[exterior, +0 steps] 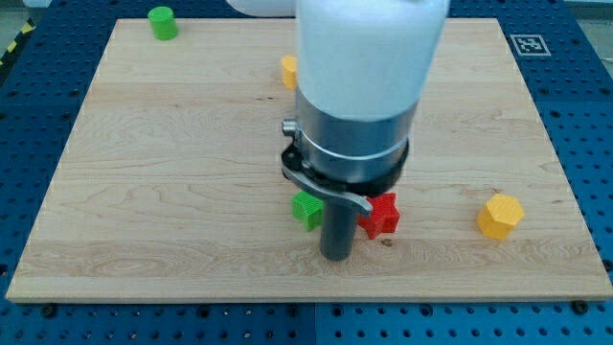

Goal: Move the green star to left of the red circle

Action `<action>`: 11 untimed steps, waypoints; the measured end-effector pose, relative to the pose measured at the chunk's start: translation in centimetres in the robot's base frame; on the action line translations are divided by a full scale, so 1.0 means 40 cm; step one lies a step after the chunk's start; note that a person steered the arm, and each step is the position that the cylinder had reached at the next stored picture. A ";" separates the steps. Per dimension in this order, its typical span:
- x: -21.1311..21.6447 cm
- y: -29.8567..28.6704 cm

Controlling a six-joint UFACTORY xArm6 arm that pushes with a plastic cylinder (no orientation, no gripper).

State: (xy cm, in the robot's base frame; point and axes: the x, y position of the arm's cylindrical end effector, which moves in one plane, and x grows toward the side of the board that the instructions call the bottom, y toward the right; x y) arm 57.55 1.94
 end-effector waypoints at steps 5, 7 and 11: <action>-0.003 0.016; -0.107 -0.025; -0.094 -0.254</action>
